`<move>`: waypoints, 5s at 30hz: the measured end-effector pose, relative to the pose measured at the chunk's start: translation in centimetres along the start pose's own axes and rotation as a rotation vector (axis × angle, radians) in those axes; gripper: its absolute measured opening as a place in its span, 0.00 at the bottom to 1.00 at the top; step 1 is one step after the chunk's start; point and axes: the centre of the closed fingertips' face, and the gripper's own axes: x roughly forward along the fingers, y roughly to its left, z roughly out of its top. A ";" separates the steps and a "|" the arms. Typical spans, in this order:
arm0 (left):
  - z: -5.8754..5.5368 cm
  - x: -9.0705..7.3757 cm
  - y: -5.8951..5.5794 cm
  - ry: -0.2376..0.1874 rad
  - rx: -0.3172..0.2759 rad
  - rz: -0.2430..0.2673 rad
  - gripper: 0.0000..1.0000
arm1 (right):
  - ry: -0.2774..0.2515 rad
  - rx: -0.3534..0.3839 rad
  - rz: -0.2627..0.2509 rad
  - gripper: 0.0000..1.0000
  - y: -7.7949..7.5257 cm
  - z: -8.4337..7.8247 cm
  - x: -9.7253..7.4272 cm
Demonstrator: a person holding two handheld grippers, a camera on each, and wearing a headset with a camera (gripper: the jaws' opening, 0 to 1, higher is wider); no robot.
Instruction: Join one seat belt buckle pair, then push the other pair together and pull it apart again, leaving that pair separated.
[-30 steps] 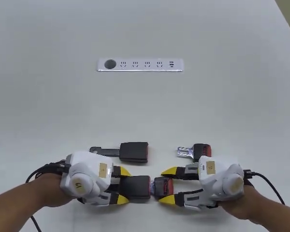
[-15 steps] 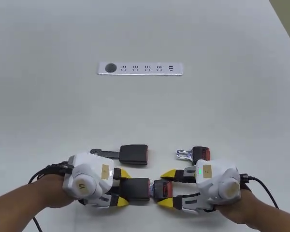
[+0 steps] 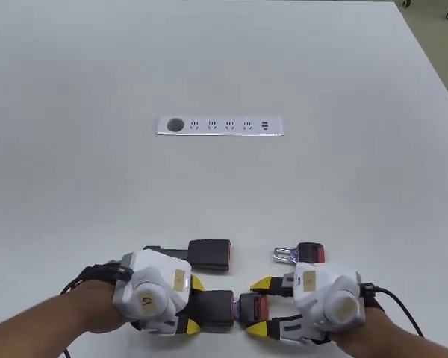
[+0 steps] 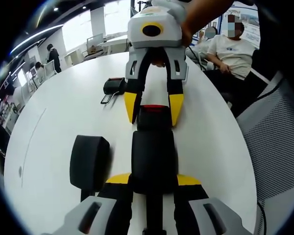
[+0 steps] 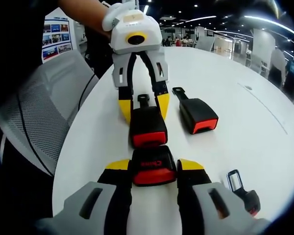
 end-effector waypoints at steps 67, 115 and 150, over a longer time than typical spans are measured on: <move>2.0 -4.6 9.1 -0.071 -0.070 0.161 0.71 | -0.033 0.162 -0.246 0.72 -10.8 -2.6 -8.8; 0.3 -1.0 9.4 -0.071 -0.048 0.046 0.33 | 0.061 0.087 -0.121 0.35 -11.2 -6.0 -6.5; -0.1 -0.7 9.4 -0.029 -0.073 0.058 0.33 | 0.115 0.019 -0.064 0.34 -10.1 -3.7 -3.5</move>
